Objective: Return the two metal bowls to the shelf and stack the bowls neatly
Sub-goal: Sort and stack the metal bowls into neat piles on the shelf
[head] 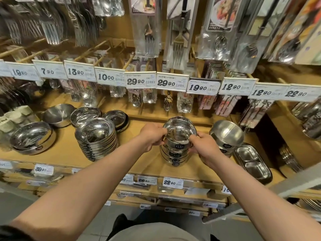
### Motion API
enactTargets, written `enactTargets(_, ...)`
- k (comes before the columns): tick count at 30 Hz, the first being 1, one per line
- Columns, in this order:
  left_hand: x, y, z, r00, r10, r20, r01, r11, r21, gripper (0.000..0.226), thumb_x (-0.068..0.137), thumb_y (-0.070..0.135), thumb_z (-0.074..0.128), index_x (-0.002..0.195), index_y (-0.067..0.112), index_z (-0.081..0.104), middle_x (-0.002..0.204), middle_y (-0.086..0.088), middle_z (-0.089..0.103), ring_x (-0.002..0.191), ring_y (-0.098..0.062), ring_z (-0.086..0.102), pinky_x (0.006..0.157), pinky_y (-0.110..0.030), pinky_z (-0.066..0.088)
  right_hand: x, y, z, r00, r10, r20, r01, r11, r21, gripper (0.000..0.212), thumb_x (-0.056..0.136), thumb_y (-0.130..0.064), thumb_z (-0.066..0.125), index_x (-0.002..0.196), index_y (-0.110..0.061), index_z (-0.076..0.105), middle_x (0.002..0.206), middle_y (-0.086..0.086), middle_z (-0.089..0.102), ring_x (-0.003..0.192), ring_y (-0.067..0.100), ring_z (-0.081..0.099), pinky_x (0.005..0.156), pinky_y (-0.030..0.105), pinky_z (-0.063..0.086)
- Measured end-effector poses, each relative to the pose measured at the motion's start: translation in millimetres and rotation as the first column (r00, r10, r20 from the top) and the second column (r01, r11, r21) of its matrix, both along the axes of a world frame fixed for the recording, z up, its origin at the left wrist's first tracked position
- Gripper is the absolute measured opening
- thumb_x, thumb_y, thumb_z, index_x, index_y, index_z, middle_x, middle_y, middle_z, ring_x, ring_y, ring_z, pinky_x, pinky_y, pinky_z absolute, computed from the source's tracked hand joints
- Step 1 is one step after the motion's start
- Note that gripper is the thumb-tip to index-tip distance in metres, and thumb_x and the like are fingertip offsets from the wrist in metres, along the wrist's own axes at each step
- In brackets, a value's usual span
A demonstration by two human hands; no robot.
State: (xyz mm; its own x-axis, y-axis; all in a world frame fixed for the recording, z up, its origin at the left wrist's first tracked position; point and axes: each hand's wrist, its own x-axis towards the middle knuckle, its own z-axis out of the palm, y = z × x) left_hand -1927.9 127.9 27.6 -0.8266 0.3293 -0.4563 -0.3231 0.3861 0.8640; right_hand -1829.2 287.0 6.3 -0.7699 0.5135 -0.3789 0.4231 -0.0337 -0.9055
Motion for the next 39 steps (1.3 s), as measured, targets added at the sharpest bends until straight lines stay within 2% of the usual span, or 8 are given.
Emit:
enactTargets(5,-9.7,-0.2,-11.8,1.0,0.009,0.007,-0.009,0.999,-0.04,0.014,0.095,0.007,0.063,0.1,0.003,0.075,0.093,-0.013,0.072,0.075,-0.019,0.064,0.084,-0.045,0.062,0.1,1.2,-10.6,0.999,0.025,0.029,-0.028,0.995,0.093,0.021,0.093,-0.02,0.06,0.11,-0.021,0.073,0.092,-0.001,0.077,0.091,0.019,0.074,0.066,0.024,0.059)
enactTargets(10,-15.9,3.4,-20.4,1.0,-0.006,-0.001,0.006,0.999,-0.054,0.016,0.096,0.006,0.062,0.101,-0.002,0.074,0.087,-0.014,0.069,0.075,-0.023,0.061,0.085,-0.046,0.061,-5.1,2.1,-19.3,0.998,0.012,0.059,-0.022,0.983,0.18,0.019,0.091,-0.029,0.062,0.106,-0.024,0.074,0.071,-0.01,0.074,0.066,0.009,0.068,0.062,0.022,0.054)
enactTargets(13,-18.0,5.3,-27.3,0.999,-0.027,-0.034,0.024,0.997,-0.078,0.016,0.094,0.008,0.064,0.098,-0.004,0.075,0.083,-0.013,0.069,0.072,-0.023,0.061,0.084,-0.047,0.06,-5.2,3.2,-23.6,0.998,0.018,0.06,-0.031,0.975,0.22,0.029,0.092,-0.028,0.062,0.118,-0.022,0.073,0.085,0.002,0.079,0.074,0.019,0.071,0.075,0.034,0.059)
enactTargets(15,-18.2,6.0,-29.5,0.998,-0.042,-0.052,0.038,0.996,-0.083,0.014,0.093,0.01,0.066,0.093,0.001,0.077,0.082,-0.012,0.071,0.071,-0.021,0.062,0.082,-0.046,0.061,-3.6,3.6,-26.5,0.998,0.021,0.065,-0.036,0.972,0.231,0.035,0.093,-0.028,0.063,0.126,-0.02,0.069,0.086,0.004,0.078,0.071,0.016,0.068,0.068,0.03,0.056)
enactTargets(22,-18.8,7.0,-36.5,0.995,-0.043,-0.087,0.037,0.997,-0.072,0.016,0.095,0.01,0.062,0.093,0.009,0.078,0.087,-0.011,0.073,0.074,-0.019,0.063,0.084,-0.043,0.06,-0.6,1.5,-28.8,0.998,0.001,0.065,-0.016,0.971,0.238,0.029,0.091,-0.035,0.065,0.118,-0.027,0.071,0.06,-0.013,0.067,0.078,0.016,0.073,0.059,0.025,0.046)
enactTargets(26,-17.5,7.3,-38.6,0.994,-0.041,-0.099,0.035,0.998,-0.06,0.017,0.096,0.012,0.062,0.101,0.01,0.078,0.096,-0.011,0.076,0.078,-0.018,0.066,0.086,-0.042,0.06,1.0,0.2,-28.8,0.999,0.002,0.05,-0.015,0.967,0.253,0.023,0.09,-0.035,0.067,0.112,-0.031,0.07,0.066,-0.011,0.068,0.078,0.016,0.073,0.062,0.027,0.051)
enactTargets(30,-17.5,6.6,-39.6,0.995,-0.042,-0.093,0.037,0.998,-0.051,0.021,0.096,0.011,0.061,0.11,0.011,0.077,0.106,-0.012,0.076,0.086,-0.019,0.067,0.09,-0.043,0.06,2.9,3.0,-28.2,0.999,0.017,0.037,-0.026,0.97,0.242,0.013,0.091,-0.031,0.066,0.104,-0.033,0.069,0.079,-0.003,0.073,0.087,0.021,0.072,0.088,0.046,0.058)
enactTargets(39,-13.1,4.4,-36.0,0.993,-0.052,-0.106,0.045,0.997,-0.062,0.019,0.096,0.018,0.065,0.11,0.013,0.077,0.103,-0.009,0.077,0.104,-0.031,0.071,0.093,-0.048,0.058,4.2,1.7,-23.5,0.999,0.026,0.039,-0.034,0.977,0.212,0.016,0.094,-0.026,0.064,0.11,-0.027,0.066,0.084,0.001,0.073,0.09,0.025,0.072,0.09,0.049,0.057)
